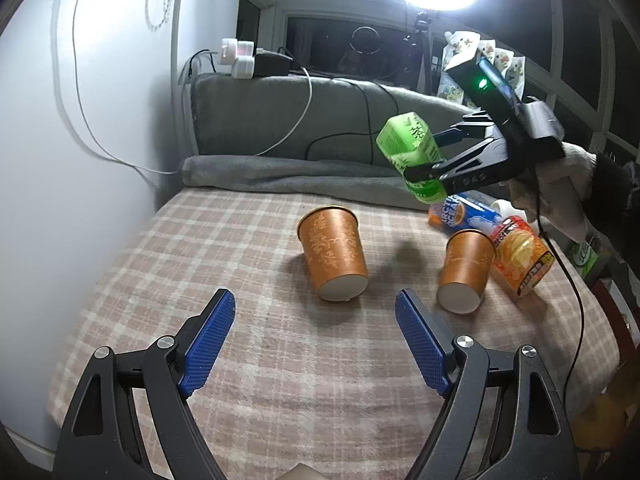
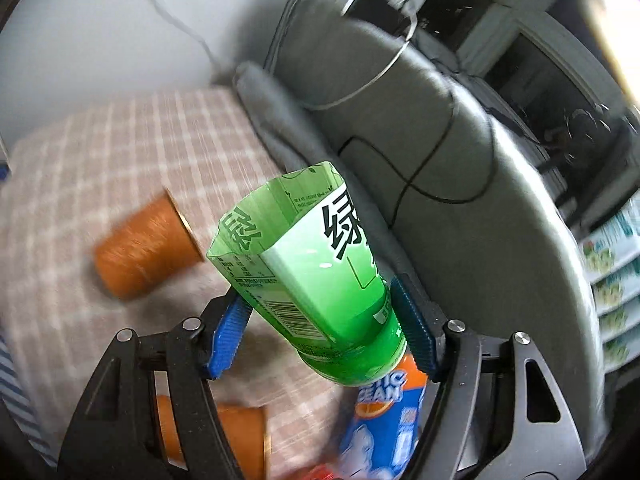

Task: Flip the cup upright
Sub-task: 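Lift the green cup with the right gripper and carry it toward the left gripper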

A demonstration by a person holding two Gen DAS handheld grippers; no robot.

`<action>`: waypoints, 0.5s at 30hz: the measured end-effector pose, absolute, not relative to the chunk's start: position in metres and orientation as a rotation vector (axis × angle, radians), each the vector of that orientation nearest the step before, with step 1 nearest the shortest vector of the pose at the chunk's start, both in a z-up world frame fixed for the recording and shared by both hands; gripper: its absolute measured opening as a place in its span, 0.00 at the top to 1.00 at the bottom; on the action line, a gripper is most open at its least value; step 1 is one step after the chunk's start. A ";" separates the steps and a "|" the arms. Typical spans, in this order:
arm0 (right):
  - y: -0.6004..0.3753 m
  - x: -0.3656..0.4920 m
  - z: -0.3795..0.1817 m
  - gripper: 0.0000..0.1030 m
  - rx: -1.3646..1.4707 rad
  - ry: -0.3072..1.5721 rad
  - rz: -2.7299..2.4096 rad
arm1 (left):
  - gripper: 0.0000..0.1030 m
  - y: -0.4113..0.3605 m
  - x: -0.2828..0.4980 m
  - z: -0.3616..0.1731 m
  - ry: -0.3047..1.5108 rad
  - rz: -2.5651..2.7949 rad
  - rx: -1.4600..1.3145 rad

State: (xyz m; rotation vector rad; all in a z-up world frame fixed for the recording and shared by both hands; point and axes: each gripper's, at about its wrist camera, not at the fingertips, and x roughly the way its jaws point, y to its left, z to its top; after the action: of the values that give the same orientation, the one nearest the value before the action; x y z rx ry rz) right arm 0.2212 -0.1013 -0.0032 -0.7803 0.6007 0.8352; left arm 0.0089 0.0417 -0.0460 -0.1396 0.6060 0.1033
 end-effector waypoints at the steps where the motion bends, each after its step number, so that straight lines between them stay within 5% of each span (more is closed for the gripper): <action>1: -0.102 0.217 0.005 0.30 -0.757 0.604 0.837 | 0.20 0.041 0.007 -0.045 0.602 0.101 -0.139; 9: -0.139 0.177 0.019 0.30 -0.462 0.698 0.904 | 0.20 0.039 -0.007 -0.037 0.578 0.076 -0.141; 15: -0.143 0.146 -0.023 0.30 -0.163 0.890 0.951 | 0.20 0.040 -0.014 -0.033 0.575 0.038 -0.169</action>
State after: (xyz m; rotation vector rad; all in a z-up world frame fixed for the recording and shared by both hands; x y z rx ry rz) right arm 0.1463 -0.1425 -0.0226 -0.1627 0.8902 0.9509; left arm -0.0141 0.0399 -0.0329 -0.1691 0.5753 0.0383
